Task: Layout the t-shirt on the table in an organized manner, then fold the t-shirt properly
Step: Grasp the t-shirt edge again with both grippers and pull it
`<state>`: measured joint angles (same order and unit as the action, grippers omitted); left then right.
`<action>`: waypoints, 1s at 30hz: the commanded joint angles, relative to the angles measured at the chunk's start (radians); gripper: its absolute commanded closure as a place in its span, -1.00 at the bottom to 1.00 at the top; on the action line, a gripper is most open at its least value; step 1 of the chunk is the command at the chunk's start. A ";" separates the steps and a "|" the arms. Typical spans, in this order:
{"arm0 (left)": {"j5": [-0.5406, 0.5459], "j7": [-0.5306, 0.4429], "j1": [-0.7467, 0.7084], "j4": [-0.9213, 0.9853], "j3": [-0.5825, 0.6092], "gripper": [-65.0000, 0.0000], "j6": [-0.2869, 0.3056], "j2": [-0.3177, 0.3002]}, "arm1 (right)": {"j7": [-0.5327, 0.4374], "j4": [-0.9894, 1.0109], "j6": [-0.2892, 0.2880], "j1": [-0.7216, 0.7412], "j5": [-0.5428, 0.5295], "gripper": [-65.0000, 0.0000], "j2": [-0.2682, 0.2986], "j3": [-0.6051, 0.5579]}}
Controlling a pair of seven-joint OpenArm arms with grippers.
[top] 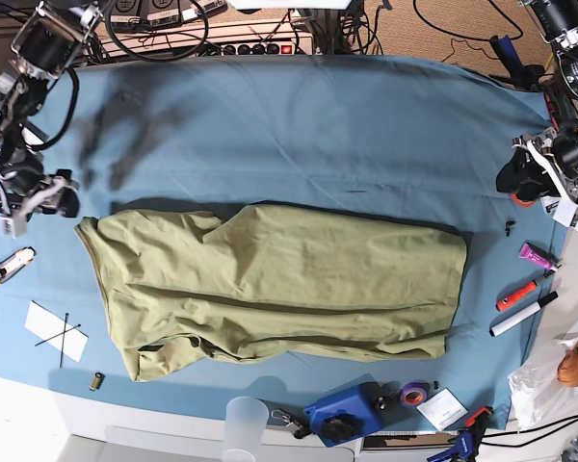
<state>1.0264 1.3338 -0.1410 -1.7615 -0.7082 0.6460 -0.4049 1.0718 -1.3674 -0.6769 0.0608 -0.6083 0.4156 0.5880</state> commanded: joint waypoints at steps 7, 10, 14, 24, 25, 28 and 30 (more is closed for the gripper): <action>0.021 -0.019 0.008 -0.016 -0.006 0.16 0.003 -0.019 | -0.043 0.080 -0.021 0.126 -0.020 0.11 0.024 -0.147; 0.021 -0.019 0.008 -0.016 -0.006 0.16 0.003 -0.019 | -0.045 0.080 -0.021 0.155 -0.019 0.11 0.024 -0.198; 0.021 -0.026 0.008 -0.016 -0.006 0.16 0.003 -0.019 | -0.046 0.080 -0.013 0.171 -0.010 0.39 0.024 -0.253; 0.022 -0.089 0.008 -0.016 -0.005 0.16 0.039 -0.002 | -0.193 0.080 0.117 0.259 0.058 1.00 0.025 -0.265; 0.021 -0.113 0.008 -0.016 -0.002 0.16 0.052 0.007 | -0.203 0.080 0.128 0.282 0.064 1.00 0.025 -0.266; -0.016 -0.173 0.008 -0.016 0.021 0.16 0.052 0.038 | -0.209 0.080 0.160 0.356 0.064 1.00 0.025 -0.266; -0.130 -0.232 0.008 -0.014 0.063 0.16 0.052 0.051 | -0.209 0.080 0.190 0.397 0.067 1.00 0.024 -0.266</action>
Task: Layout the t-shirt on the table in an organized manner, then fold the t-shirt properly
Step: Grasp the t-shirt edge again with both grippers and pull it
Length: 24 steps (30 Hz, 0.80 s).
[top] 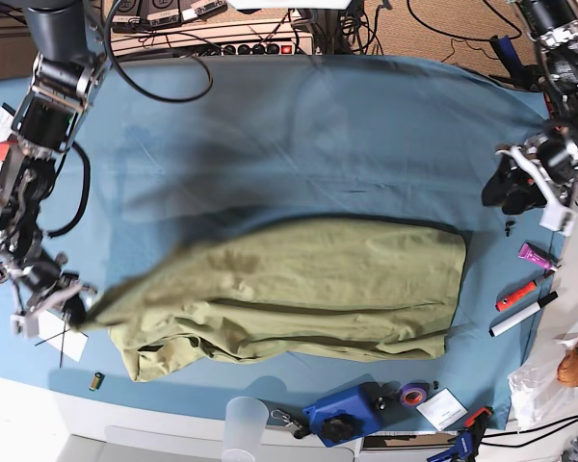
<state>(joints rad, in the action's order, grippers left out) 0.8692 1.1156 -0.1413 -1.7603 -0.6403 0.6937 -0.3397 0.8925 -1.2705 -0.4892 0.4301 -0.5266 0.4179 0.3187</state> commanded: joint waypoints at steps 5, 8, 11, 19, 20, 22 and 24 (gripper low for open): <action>-0.261 -0.242 0.008 0.014 0.169 0.16 0.004 -0.010 | -0.052 -0.016 0.053 0.081 0.015 1.00 0.022 0.003; -0.344 -0.343 0.014 0.014 0.279 0.16 0.004 -0.010 | -0.052 -0.016 0.064 0.082 0.026 1.00 0.018 0.003; -0.389 -0.369 0.045 0.015 0.366 0.16 -0.079 -0.009 | -0.026 -0.016 0.063 0.076 0.034 1.00 0.000 0.003; -0.507 -0.360 0.163 0.092 0.467 0.16 -0.254 -0.010 | -0.017 -0.016 0.060 0.053 0.046 1.00 -0.026 0.003; -0.506 -0.340 0.178 0.115 0.467 0.16 -0.257 -0.010 | -0.016 -0.016 0.059 0.052 0.047 1.00 -0.027 0.003; -0.482 -0.294 0.204 0.173 0.467 0.16 -0.256 -0.010 | -0.005 -0.016 0.059 0.052 0.050 1.00 -0.026 0.003; -0.444 -0.275 0.223 0.237 0.467 0.16 -0.248 -0.010 | -0.003 -0.016 0.059 0.052 0.050 1.00 -0.024 0.003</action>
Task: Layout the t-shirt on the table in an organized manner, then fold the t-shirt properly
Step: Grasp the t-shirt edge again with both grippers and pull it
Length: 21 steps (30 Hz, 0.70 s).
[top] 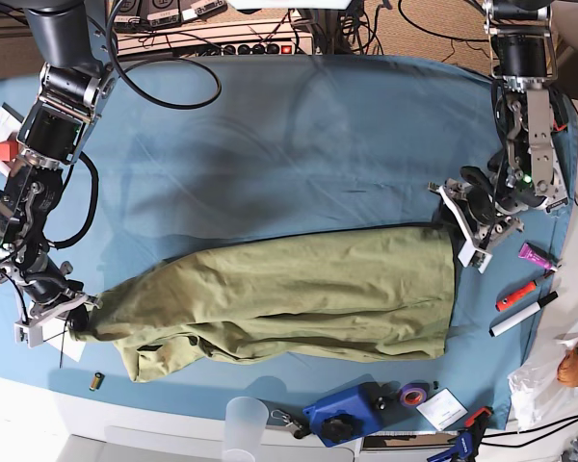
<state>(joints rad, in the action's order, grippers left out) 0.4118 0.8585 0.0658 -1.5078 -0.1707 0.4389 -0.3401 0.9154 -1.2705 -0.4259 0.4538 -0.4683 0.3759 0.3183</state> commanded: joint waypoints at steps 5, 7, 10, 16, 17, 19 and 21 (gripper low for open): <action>0.055 -0.021 0.049 0.099 -0.003 0.16 0.006 -0.009 | -0.025 -0.016 -0.010 0.028 -0.009 1.00 0.018 0.003; 0.091 -0.021 0.053 0.106 -0.003 0.16 0.024 -0.009 | -0.024 -0.016 -0.023 0.028 -0.009 1.00 0.018 0.003; 0.171 -0.019 0.056 0.106 -0.003 0.16 0.097 -0.006 | -0.016 -0.016 -0.038 0.028 -0.009 1.00 0.018 0.003; 0.185 -0.021 0.063 0.105 -0.007 0.72 0.105 0.037 | 0.025 -0.017 -0.052 0.028 -0.011 1.00 0.018 0.003; 0.185 -0.021 0.065 0.105 -0.013 0.95 0.105 0.047 | 0.030 -0.017 -0.068 0.028 -0.011 1.00 0.018 0.003; 0.193 -0.021 0.069 0.104 -0.034 1.00 0.105 0.069 | 0.042 -0.017 -0.095 0.028 -0.016 1.00 0.018 0.003; 0.218 -0.021 0.071 0.100 -0.071 1.00 0.105 0.090 | 0.058 -0.017 -0.108 0.028 -0.039 1.00 0.018 0.003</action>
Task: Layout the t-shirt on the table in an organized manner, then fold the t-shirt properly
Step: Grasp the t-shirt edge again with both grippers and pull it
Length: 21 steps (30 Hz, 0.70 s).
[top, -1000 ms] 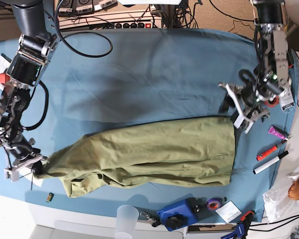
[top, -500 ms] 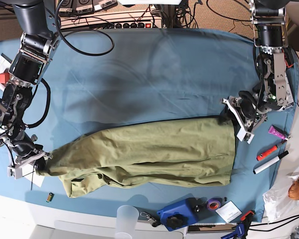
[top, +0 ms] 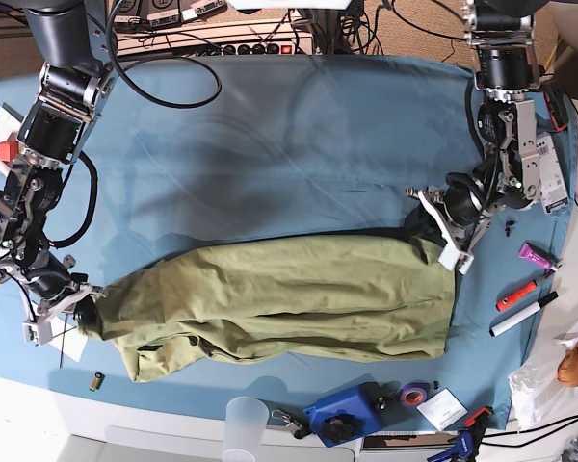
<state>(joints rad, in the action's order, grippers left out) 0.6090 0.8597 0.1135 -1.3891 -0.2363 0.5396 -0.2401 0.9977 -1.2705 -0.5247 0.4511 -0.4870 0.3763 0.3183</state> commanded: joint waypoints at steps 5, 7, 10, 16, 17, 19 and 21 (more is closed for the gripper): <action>0.115 0.023 0.022 -0.029 -0.142 1.00 0.040 0.026 | -0.017 -0.017 -0.013 0.031 -0.040 1.00 0.018 0.004; 0.142 0.066 0.022 -0.029 -0.186 0.94 0.070 0.026 | -0.016 -0.017 -0.013 0.031 -0.040 1.00 0.018 0.004; 0.172 0.084 0.021 -0.029 -0.229 0.32 0.060 0.026 | -0.016 -0.017 -0.014 0.031 -0.040 1.00 0.017 0.004; 0.169 0.106 0.022 -0.029 -0.230 0.25 0.026 0.027 | -0.014 -0.017 -0.014 0.031 -0.040 1.00 0.017 0.004; 0.166 0.106 0.022 -0.029 -0.231 0.25 0.026 0.026 | -0.010 -0.017 -0.014 0.031 -0.040 1.00 0.018 0.004; 0.126 0.097 0.022 -0.029 -0.231 0.25 0.026 0.027 | -0.002 -0.017 -0.014 0.031 -0.040 1.00 0.017 0.004; 0.075 0.080 0.022 -0.027 -0.231 0.25 0.014 0.027 | 0.001 -0.017 -0.014 0.031 -0.040 1.00 0.018 0.004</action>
<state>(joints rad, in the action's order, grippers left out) 0.6624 0.9646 0.1143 -1.4010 -0.4660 0.5499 -0.2050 1.0176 -1.2705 -0.5358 0.4515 -0.5087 0.3763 0.3187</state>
